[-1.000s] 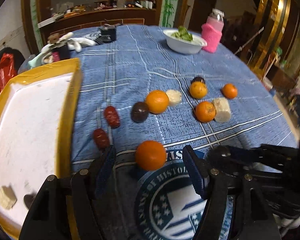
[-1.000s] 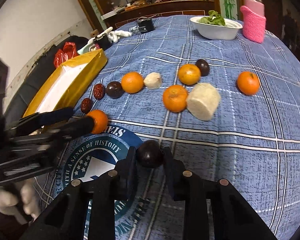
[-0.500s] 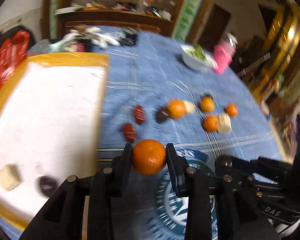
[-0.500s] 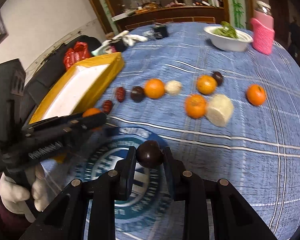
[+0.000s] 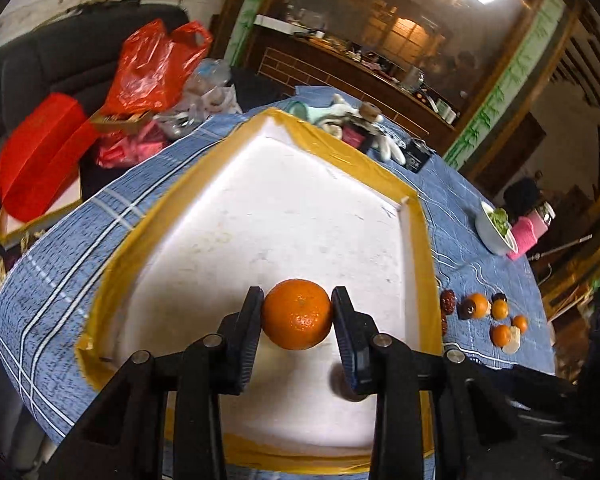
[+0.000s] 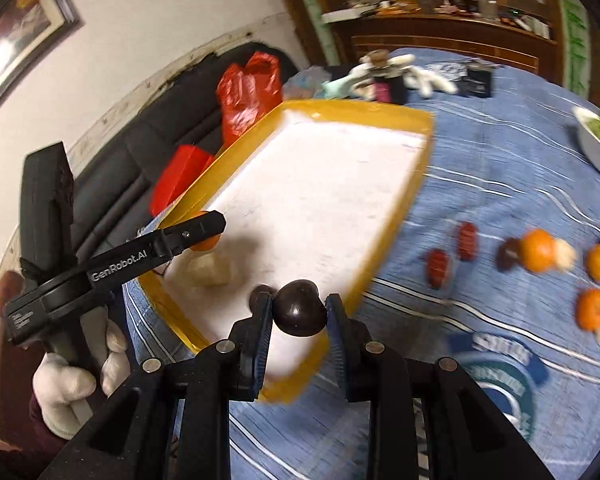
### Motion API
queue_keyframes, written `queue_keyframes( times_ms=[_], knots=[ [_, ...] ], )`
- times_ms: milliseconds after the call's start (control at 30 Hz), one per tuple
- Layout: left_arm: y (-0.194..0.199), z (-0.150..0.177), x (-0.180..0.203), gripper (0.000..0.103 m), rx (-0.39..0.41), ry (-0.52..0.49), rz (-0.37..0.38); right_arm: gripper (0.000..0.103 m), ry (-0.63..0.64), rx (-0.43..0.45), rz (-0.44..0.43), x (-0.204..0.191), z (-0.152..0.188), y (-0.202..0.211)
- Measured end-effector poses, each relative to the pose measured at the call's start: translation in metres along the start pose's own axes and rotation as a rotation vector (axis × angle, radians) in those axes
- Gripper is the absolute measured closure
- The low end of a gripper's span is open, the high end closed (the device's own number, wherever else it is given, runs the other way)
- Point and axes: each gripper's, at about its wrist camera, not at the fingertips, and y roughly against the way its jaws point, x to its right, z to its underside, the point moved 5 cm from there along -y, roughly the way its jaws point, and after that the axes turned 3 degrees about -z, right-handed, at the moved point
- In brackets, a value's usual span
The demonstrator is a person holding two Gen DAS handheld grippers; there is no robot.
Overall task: Organize fruits
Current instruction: 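Drop the mandarin and plum into the white tray, opening both tools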
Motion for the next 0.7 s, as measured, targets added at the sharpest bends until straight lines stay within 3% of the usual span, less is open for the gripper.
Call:
queue_keyframes(
  times_ms=[133,200,267,400,633,700],
  knots=[
    [0.007,0.0,-0.012,0.063,0.01,0.027,0.023,0.072,0.025,-0.037,0.039,-0.011,-0.002,-0.028],
    [0.013,-0.002,-0.014,0.047,0.027,0.039,0.028,0.072,0.022,-0.043,0.052,-0.012,-0.003,-0.034],
    [0.019,-0.005,-0.016,0.041,0.044,0.049,0.035,0.071,0.015,-0.047,0.045,-0.013,-0.004,-0.036],
    [0.03,-0.007,-0.016,0.036,0.061,0.076,0.062,0.053,0.027,-0.017,0.054,-0.015,-0.001,-0.025],
    [0.047,-0.001,0.012,0.033,0.077,0.027,0.077,0.053,-0.003,0.052,0.058,-0.005,0.004,0.01],
    [0.053,0.002,0.025,0.024,0.083,0.001,0.072,0.053,-0.02,0.069,0.065,0.002,0.008,0.02]
  ],
)
